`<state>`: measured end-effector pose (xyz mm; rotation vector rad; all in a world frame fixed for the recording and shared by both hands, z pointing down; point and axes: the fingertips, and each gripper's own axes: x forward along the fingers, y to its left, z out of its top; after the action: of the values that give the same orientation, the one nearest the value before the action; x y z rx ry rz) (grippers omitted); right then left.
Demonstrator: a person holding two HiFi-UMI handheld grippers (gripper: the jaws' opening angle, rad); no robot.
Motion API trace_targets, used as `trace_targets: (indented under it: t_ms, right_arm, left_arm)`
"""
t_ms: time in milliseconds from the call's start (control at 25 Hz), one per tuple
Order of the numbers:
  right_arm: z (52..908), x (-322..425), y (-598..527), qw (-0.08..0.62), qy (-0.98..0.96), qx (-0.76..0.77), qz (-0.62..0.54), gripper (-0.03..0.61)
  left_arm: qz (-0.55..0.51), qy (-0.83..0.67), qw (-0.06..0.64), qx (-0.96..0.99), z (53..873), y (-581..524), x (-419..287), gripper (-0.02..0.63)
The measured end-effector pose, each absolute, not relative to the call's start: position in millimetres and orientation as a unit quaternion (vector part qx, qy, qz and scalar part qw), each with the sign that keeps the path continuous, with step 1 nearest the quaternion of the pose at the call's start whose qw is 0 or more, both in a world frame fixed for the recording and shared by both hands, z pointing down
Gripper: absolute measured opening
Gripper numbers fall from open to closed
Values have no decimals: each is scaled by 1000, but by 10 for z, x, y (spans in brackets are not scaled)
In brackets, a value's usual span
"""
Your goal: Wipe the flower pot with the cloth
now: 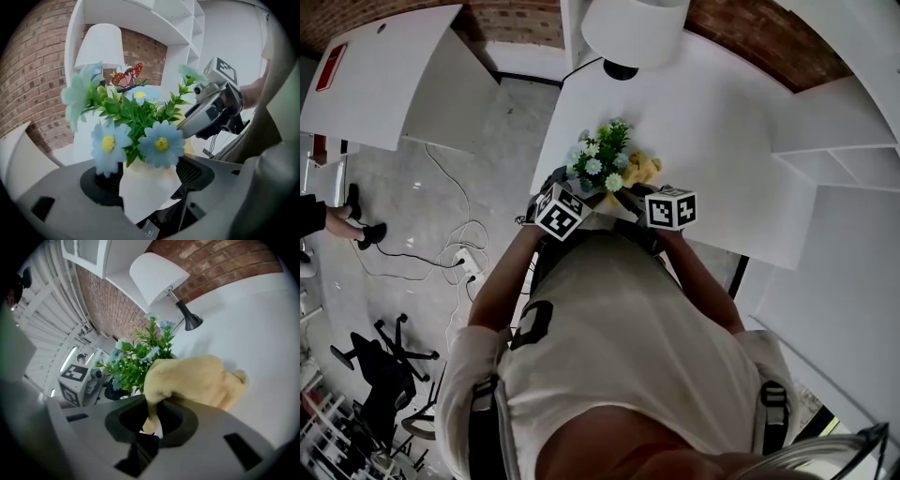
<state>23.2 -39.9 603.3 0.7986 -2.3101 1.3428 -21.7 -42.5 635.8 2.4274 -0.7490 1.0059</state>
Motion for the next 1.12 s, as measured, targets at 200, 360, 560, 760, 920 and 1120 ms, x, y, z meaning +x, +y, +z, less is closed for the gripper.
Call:
trace_targets:
  t_ms: [200, 360, 560, 760, 920, 1120]
  right_arm:
    - [6324, 255, -268, 171, -788, 290, 516, 58]
    - [6546, 300, -206, 206, -775, 295, 519, 58]
    - [6465, 420, -250, 229, -786, 299, 491, 58]
    - [5943, 486, -440, 160, -808, 300, 481, 58]
    - [5872, 391, -490, 149, -818, 292, 473, 58]
    - [6128, 369, -366, 146, -798, 306, 498, 58]
  left_arm:
    - [381, -272, 228, 854, 6333, -332, -190, 354]
    - [384, -272, 245, 848, 6310, -253, -151, 354]
    - [374, -258, 258, 852, 6284, -159, -105, 354]
    - [368, -261, 254, 855, 6273, -214, -173, 354]
    - [350, -264, 257, 861, 6280, -276, -116, 354]
    - [352, -262, 263, 859, 6262, -246, -102, 354]
